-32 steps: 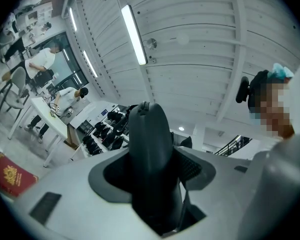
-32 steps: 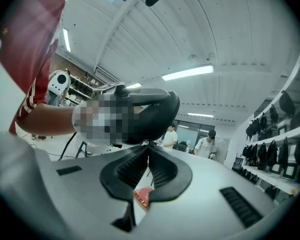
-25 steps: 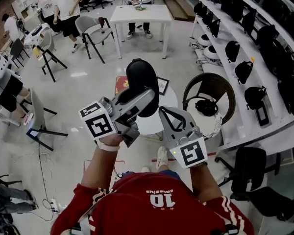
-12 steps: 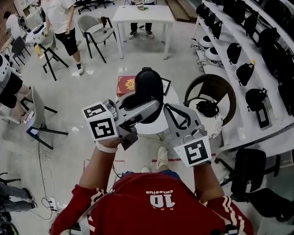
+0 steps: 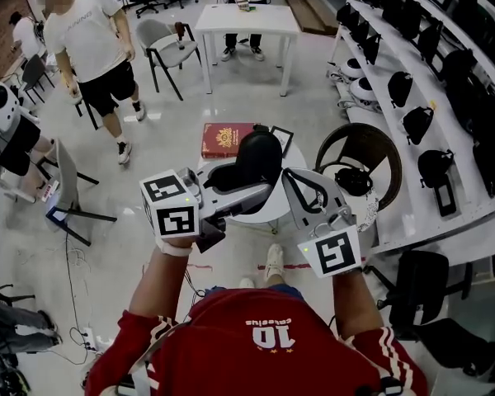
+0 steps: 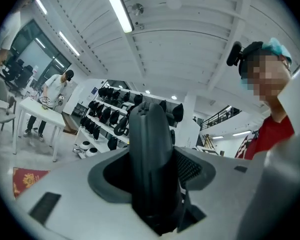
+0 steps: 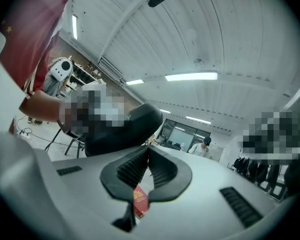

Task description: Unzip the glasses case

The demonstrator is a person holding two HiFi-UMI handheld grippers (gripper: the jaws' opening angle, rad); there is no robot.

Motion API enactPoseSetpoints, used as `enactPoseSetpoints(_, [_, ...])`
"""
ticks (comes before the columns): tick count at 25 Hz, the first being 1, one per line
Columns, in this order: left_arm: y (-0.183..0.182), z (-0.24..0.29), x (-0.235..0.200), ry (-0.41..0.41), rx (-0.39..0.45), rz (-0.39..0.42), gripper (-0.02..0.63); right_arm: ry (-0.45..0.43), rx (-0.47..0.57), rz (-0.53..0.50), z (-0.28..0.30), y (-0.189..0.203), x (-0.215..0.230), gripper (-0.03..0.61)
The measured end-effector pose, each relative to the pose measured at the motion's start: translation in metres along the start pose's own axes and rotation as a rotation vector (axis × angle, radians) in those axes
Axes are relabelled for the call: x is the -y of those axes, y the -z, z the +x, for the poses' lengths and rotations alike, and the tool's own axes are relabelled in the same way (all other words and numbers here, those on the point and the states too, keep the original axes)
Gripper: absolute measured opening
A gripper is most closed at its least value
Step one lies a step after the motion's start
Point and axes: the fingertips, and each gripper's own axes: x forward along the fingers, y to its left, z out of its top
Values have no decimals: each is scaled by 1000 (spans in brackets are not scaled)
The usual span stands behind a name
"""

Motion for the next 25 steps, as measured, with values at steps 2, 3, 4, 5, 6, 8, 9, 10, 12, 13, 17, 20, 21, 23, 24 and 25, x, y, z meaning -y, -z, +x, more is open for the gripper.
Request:
enactPoseSetpoints(2, [6,-1,0,8,-34,20,256,0,-6,-17,2,-1,3,17])
enactPoseSetpoints(3, [9,-1,-1,15,-49,26,256,0,-11,-27,2,-1,5,17])
enactPoseSetpoints(4, [11,-2,-1,18,-64,32,256,0,-18,-37,3,-1,6,17])
enactPoseSetpoints(5, [13,-3,-1,16,-82,40,256,0,-24,-46,3,-1,6,17])
enactPoseSetpoints(6, [16,-3,-2,12,-99,50,256,0,-28,-53,4,0,7,17])
enactPoseSetpoints(8, [21,-4,-4,8,-123,67,256,-1,-38,-60,5,2,8,17])
enactPoseSetpoints(9, [24,-4,-6,6,-133,73,256,-2,-46,-65,6,3,8,17])
enactPoseSetpoints(10, [25,-4,-7,3,-145,80,256,-3,-54,-71,7,5,8,17])
enactPoseSetpoints(12, [29,-5,-10,-2,-179,94,256,2,-65,-90,10,7,9,17])
enactPoseSetpoints(13, [31,-6,-11,-2,-198,100,256,6,-67,-97,11,7,9,17])
enactPoseSetpoints(17, [38,-9,-15,-5,-256,117,256,11,-73,-112,17,4,11,17])
enactPoseSetpoints(20, [43,-10,-18,-14,-300,138,256,4,-93,-151,21,5,12,17])
enactPoseSetpoints(21, [44,-11,-20,-17,-318,148,255,2,-102,-173,22,6,11,17])
enactPoseSetpoints(23, [48,-11,-24,-25,-363,169,255,1,-112,-220,24,9,11,17])
enactPoseSetpoints(24, [51,-11,-26,-30,-390,183,253,1,-115,-239,25,12,11,17])
enactPoseSetpoints(25, [54,-10,-28,-35,-418,195,253,0,-115,-256,25,14,11,17])
